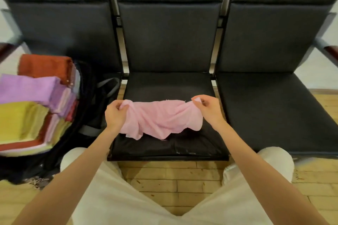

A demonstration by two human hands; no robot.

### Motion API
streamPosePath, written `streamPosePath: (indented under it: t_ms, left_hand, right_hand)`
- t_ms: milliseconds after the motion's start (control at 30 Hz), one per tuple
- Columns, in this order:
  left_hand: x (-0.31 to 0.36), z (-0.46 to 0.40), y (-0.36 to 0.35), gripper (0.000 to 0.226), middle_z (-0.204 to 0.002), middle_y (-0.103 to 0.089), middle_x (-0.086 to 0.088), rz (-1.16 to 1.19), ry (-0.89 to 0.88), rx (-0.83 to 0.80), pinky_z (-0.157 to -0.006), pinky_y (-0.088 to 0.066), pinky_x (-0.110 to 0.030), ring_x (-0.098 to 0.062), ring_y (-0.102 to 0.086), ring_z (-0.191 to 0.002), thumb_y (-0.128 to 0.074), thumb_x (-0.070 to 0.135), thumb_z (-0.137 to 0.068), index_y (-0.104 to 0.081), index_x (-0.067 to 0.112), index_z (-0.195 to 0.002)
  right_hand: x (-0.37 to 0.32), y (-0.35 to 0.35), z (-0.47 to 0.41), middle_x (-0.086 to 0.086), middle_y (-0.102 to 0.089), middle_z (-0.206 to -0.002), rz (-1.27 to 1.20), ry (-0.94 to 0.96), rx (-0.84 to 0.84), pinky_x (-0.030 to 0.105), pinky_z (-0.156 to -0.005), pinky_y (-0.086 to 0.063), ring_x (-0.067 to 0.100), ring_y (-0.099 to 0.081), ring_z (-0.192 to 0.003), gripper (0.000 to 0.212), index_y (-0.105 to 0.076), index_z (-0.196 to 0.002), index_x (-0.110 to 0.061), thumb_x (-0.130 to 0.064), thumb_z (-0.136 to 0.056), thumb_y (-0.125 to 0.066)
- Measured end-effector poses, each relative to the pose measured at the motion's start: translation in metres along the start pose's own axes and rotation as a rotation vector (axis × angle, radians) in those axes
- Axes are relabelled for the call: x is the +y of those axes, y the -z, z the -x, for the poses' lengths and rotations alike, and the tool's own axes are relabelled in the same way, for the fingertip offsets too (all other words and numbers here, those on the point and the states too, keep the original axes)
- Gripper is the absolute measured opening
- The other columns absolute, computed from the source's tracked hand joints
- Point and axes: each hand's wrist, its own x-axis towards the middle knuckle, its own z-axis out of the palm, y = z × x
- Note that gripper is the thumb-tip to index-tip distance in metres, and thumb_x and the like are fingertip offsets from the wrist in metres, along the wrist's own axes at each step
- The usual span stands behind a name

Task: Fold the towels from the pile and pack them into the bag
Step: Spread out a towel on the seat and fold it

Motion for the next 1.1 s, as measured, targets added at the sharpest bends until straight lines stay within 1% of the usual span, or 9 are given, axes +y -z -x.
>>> streamPosePath:
  t_ms: [133, 267, 367, 500, 567, 667, 933, 1000, 1100]
  left_hand:
    - [-0.016, 0.005, 0.001, 0.018, -0.093, -0.065, -0.005, -0.111, -0.089, 0.019, -0.081, -0.048, -0.034, -0.021, -0.060, -0.089, -0.052, 0.012, -0.090, -0.068, 0.006, -0.094]
    - [-0.019, 0.030, -0.018, 0.016, -0.093, -0.064, -0.003, -0.310, -0.333, -0.286, -0.071, -0.046, -0.025, -0.020, -0.061, -0.083, -0.053, 0.015, -0.087, -0.068, 0.010, -0.091]
    - [-0.031, 0.051, -0.042, 0.011, -0.099, -0.069, -0.004, -0.439, -0.423, -0.567, -0.079, -0.049, -0.022, -0.018, -0.064, -0.090, -0.064, 0.016, -0.089, -0.070, 0.013, -0.098]
    - [-0.043, 0.056, -0.064, 0.029, -0.120, -0.065, -0.003, -0.521, -0.460, -0.696, -0.095, -0.044, -0.023, -0.018, -0.058, -0.108, -0.064, 0.019, -0.089, -0.064, 0.013, -0.118]
    - [-0.041, 0.056, -0.073, 0.032, -0.125, -0.062, -0.003, -0.542, -0.471, -0.705, -0.097, -0.042, -0.025, -0.019, -0.056, -0.112, -0.060, 0.020, -0.092, -0.061, 0.014, -0.123]
    - [-0.042, 0.053, -0.086, 0.032, -0.124, -0.061, -0.006, -0.603, -0.474, -0.723, -0.096, -0.040, -0.028, -0.023, -0.054, -0.113, -0.055, 0.021, -0.094, -0.060, 0.010, -0.123]
    - [-0.029, 0.052, -0.103, 0.016, -0.095, -0.066, -0.013, -0.580, -0.465, -0.651, -0.078, -0.048, -0.033, -0.027, -0.059, -0.087, -0.048, 0.005, -0.091, -0.064, 0.004, -0.092]
    - [-0.017, 0.050, -0.095, 0.015, -0.087, -0.065, -0.008, -0.521, -0.514, -0.595, -0.072, -0.048, -0.027, -0.023, -0.060, -0.079, -0.051, 0.008, -0.090, -0.065, 0.008, -0.086]
    - [0.005, 0.045, -0.074, 0.015, -0.098, -0.065, -0.005, -0.380, -0.573, -0.467, -0.083, -0.045, -0.029, -0.020, -0.059, -0.092, -0.056, 0.012, -0.092, -0.069, 0.007, -0.097]
  right_hand:
    - [0.001, -0.014, 0.002, 0.000, -0.066, -0.098, 0.061, 0.074, -0.016, 0.012, -0.072, -0.044, 0.009, -0.060, -0.090, 0.015, -0.070, -0.101, -0.007, -0.011, -0.090, -0.061]
    - [0.012, -0.024, -0.002, 0.006, -0.068, -0.097, 0.043, 0.036, 0.092, 0.011, -0.072, -0.043, 0.011, -0.060, -0.088, 0.013, -0.070, -0.095, -0.007, -0.012, -0.091, -0.059]
    - [0.018, -0.031, -0.008, 0.003, -0.067, -0.090, 0.013, -0.055, 0.136, 0.015, -0.067, -0.045, 0.005, -0.059, -0.079, 0.012, -0.069, -0.087, -0.014, -0.008, -0.089, -0.059]
    - [0.024, -0.034, -0.019, 0.003, -0.066, -0.091, 0.020, -0.093, 0.216, 0.026, -0.080, -0.053, 0.018, -0.063, -0.089, 0.014, -0.068, -0.095, -0.010, -0.005, -0.089, -0.056]
    - [0.027, -0.032, -0.020, 0.007, -0.063, -0.100, 0.078, -0.065, 0.220, 0.017, -0.077, -0.047, 0.024, -0.062, -0.097, 0.018, -0.062, -0.107, -0.006, -0.004, -0.091, -0.053]
    - [0.039, -0.034, -0.015, 0.008, -0.056, -0.122, 0.295, 0.004, 0.146, 0.025, -0.095, -0.043, 0.022, -0.052, -0.115, 0.034, -0.051, -0.125, -0.007, -0.006, -0.091, -0.055]
    - [0.074, -0.038, 0.016, 0.010, -0.062, -0.114, 0.457, 0.005, -0.462, 0.028, -0.086, -0.051, 0.026, -0.059, -0.101, 0.026, -0.062, -0.113, -0.006, 0.001, -0.092, -0.049]
    - [0.077, -0.040, 0.021, 0.011, -0.059, -0.119, 0.480, 0.011, -0.494, 0.030, -0.089, -0.052, 0.025, -0.058, -0.103, 0.031, -0.059, -0.119, -0.007, 0.002, -0.090, -0.052]
    - [0.068, -0.044, 0.025, 0.010, -0.056, -0.126, 0.427, 0.050, -0.455, 0.032, -0.097, -0.049, 0.025, -0.055, -0.112, 0.039, -0.054, -0.126, -0.009, 0.002, -0.089, -0.057]
